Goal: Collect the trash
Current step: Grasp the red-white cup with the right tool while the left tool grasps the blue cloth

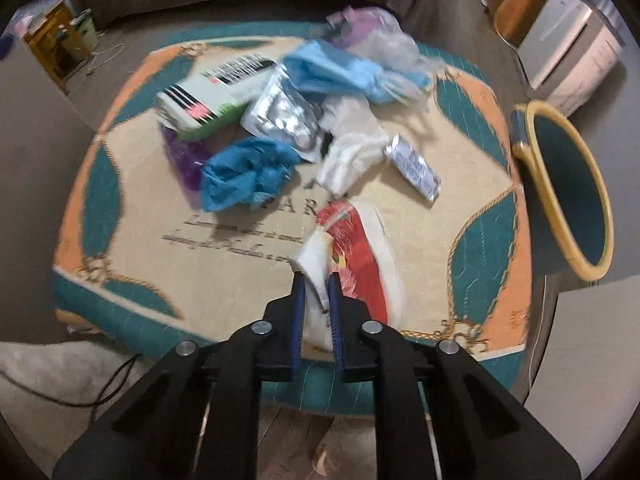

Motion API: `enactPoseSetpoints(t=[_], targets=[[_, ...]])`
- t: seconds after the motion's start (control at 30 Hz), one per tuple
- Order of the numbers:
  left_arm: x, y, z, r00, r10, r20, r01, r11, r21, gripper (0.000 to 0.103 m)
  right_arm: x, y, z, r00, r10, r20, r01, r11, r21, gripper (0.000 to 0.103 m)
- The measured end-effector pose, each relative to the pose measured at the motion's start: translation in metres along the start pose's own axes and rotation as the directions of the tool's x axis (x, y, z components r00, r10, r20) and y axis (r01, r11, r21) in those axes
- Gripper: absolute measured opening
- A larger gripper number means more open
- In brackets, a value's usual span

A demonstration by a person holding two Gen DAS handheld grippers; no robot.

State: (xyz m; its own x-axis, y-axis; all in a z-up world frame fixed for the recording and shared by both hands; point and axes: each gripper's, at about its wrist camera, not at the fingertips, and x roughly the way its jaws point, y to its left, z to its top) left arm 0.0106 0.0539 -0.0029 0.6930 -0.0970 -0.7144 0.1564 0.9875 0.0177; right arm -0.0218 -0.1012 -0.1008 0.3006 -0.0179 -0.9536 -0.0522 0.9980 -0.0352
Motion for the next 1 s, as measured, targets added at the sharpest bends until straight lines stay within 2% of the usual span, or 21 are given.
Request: enactPoseSetpoints(t=[0.17,0.27,0.43,0.5,0.57,0.7,0.8,0.87,0.93,1.0], targets=[[0.011,0.009,0.003,1.000,0.021,-0.021,-0.022,0.999,-0.041,0.098,-0.045,-0.020,0.031,0.995,0.055,0.079,-0.055,0.998,-0.005,0.011],[0.023,0.009,0.003,0.998,0.036,-0.042,-0.037,0.999,-0.029,0.098,-0.065,-0.039,0.056,0.987,0.062,0.147,-0.062,0.998,-0.004,0.011],[0.048,-0.001,-0.001,0.995,0.025,-0.099,-0.023,1.000,0.019,0.098,-0.069,-0.078,0.085,0.974,0.045,0.222,-0.061,0.996,0.065,0.011],[0.056,-0.007,-0.006,0.993,-0.002,-0.119,0.005,1.000,0.031,0.098,-0.060,-0.089,0.088,0.971,0.055,0.233,-0.080,0.992,0.098,0.011],[0.065,-0.022,-0.014,0.988,-0.055,-0.147,0.065,0.996,0.068,0.098,-0.047,-0.096,0.090,0.976,0.059,0.211,-0.086,0.989,0.121,0.011],[0.077,-0.065,-0.036,0.974,-0.109,-0.199,0.151,0.966,0.210,0.095,-0.036,-0.106,0.099,0.980,0.042,0.196,-0.065,0.992,0.112,0.011],[0.090,-0.089,-0.052,0.959,-0.126,-0.254,0.193,0.946,0.259,0.093,-0.031,-0.113,0.099,0.982,0.058,0.181,-0.082,0.988,0.128,0.011],[0.100,-0.095,-0.061,0.946,-0.133,-0.297,0.212,0.943,0.254,0.075,-0.029,-0.114,0.099,0.982,0.069,0.175,-0.092,0.988,0.126,0.011],[0.111,-0.100,-0.070,0.930,-0.135,-0.342,0.230,0.940,0.253,0.063,-0.031,-0.113,0.099,0.981,0.072,0.179,-0.094,0.989,0.116,0.011],[0.116,-0.105,-0.077,0.921,-0.129,-0.368,0.241,0.931,0.275,0.044,-0.031,-0.114,0.098,0.980,0.077,0.181,-0.099,0.989,0.113,0.011]])
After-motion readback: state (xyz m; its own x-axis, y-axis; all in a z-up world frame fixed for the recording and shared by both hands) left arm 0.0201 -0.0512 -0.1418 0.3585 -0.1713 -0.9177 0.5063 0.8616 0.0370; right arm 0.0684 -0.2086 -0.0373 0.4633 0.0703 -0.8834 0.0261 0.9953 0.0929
